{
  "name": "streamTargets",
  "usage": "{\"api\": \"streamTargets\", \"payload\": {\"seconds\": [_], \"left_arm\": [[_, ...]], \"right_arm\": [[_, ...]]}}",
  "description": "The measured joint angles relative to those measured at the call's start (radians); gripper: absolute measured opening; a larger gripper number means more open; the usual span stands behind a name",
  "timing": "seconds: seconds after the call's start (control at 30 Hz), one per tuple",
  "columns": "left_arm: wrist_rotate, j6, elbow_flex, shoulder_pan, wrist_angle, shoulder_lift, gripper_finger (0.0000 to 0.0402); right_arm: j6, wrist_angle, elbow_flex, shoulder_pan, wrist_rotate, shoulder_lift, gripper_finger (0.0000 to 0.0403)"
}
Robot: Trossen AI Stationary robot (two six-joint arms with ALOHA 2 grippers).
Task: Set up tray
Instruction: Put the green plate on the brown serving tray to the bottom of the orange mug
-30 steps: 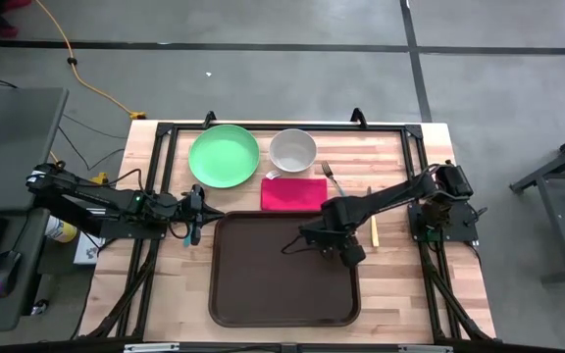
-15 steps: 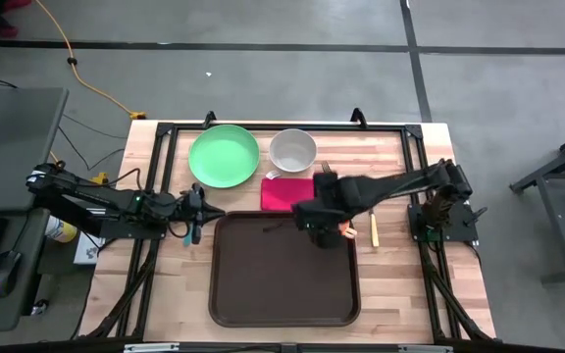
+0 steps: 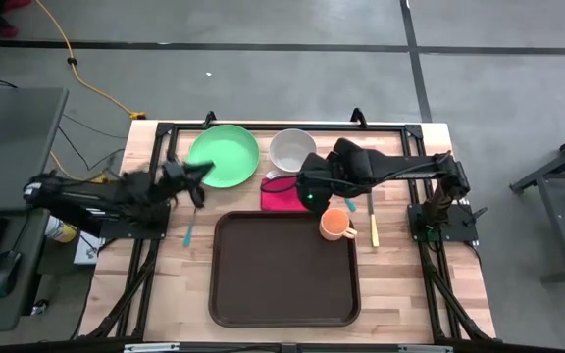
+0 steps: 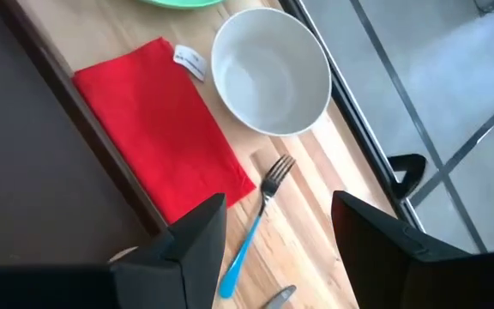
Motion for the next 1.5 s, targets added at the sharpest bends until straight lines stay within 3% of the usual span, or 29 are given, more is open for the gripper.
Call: {"api": "streamTargets", "payload": {"seconds": [0.27, 0.47, 0.63, 0.83, 1.0, 1.13, 1.27, 1.5], "left_arm": [[0.017, 0.021, 0.451, 0.356, -0.721, 0.035, 0.0058], [0.163, 0.023, 0.633, 0.576, -0.997, 0.143, 0.0058], [0.311, 0.105, 0.643, 0.705, -1.083, 0.261, 0.0058], [0.352, 0.176, 0.643, 0.892, -1.138, 0.415, 0.0067], [0.606, 0.159, 0.643, 1.120, -1.048, 0.542, 0.0121], [0.743, 0.065, 0.648, 1.272, -1.078, 0.681, 0.0178], [0.799, 0.054, 0.693, 1.291, -1.134, 0.726, 0.0203], [0.806, 0.041, 0.690, 1.292, -1.183, 0.798, 0.0207]], "right_arm": [[0.030, -0.028, 0.000, 0.002, 0.038, -0.010, 0.0191], [0.021, -0.027, 0.000, 0.003, 0.134, -0.079, 0.0191], [0.044, -0.029, 0.000, 0.001, 0.210, -0.228, 0.0191], [0.117, -0.029, 0.002, 0.001, 0.212, -0.410, 0.0191], [0.100, -0.028, 0.002, 0.004, 0.188, -0.473, 0.0191], [0.059, -0.028, 0.002, 0.004, 0.180, -0.478, 0.0191], [0.004, -0.028, 0.001, 0.002, 0.178, -0.476, 0.0191], [-0.064, -0.027, 0.000, -0.052, 0.194, -0.516, 0.0191]]}}
